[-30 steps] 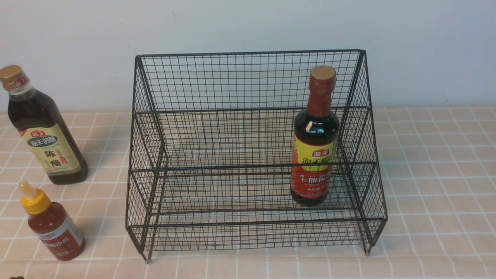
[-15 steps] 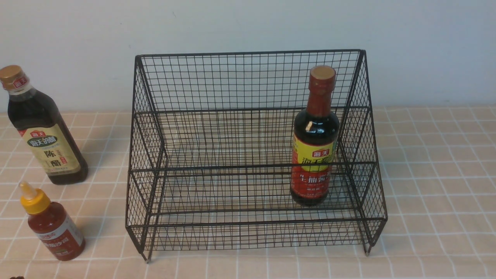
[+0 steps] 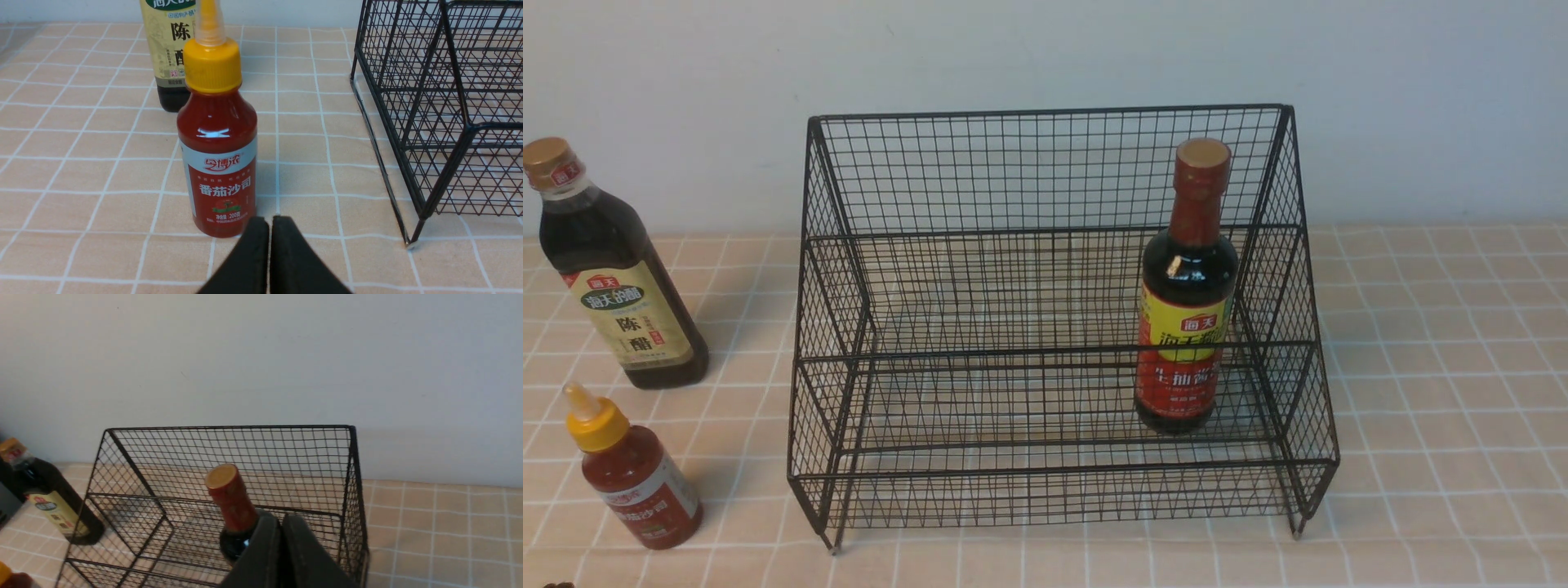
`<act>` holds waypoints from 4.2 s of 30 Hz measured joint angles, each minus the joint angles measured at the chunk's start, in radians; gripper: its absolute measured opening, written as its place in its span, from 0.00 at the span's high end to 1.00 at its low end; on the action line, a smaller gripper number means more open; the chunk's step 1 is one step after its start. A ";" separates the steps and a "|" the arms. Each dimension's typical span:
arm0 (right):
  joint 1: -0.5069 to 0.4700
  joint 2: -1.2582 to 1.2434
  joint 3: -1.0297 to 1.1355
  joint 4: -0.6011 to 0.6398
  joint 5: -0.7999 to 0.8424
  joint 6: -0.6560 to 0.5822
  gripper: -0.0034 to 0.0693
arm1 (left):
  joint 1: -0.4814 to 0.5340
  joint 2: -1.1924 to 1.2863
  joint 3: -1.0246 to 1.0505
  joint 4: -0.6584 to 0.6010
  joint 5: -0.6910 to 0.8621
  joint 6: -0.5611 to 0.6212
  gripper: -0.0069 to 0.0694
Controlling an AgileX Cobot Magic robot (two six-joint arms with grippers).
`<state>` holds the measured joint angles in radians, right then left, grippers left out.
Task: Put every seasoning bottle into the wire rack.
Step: Use the left arm to grab the condiment bottle closest to it
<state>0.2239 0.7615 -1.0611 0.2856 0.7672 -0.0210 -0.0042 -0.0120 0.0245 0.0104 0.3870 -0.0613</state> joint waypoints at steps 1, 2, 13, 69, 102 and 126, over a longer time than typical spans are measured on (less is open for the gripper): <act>0.000 0.001 0.000 -0.032 -0.017 -0.030 0.97 | 0.000 0.000 0.000 0.000 0.000 0.000 0.92; 0.000 0.004 0.000 -0.053 -0.028 -0.042 0.97 | 0.000 0.000 0.000 0.000 0.000 0.000 0.92; -0.131 -0.119 0.284 -0.271 -0.341 -0.069 0.97 | 0.000 0.000 0.000 0.000 0.000 0.000 0.92; -0.267 -0.773 1.084 -0.303 -0.403 -0.021 0.97 | 0.000 0.000 0.004 -0.135 -0.113 -0.071 0.92; -0.267 -0.773 1.084 -0.303 -0.402 -0.020 0.97 | 0.000 0.917 -0.137 -0.289 -0.995 0.133 0.22; -0.267 -0.773 1.084 -0.303 -0.402 -0.020 0.97 | 0.000 1.401 -0.207 -0.175 -1.328 0.080 0.59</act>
<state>-0.0427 -0.0115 0.0226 -0.0169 0.3651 -0.0411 -0.0042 1.3888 -0.1826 -0.1642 -0.9412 0.0187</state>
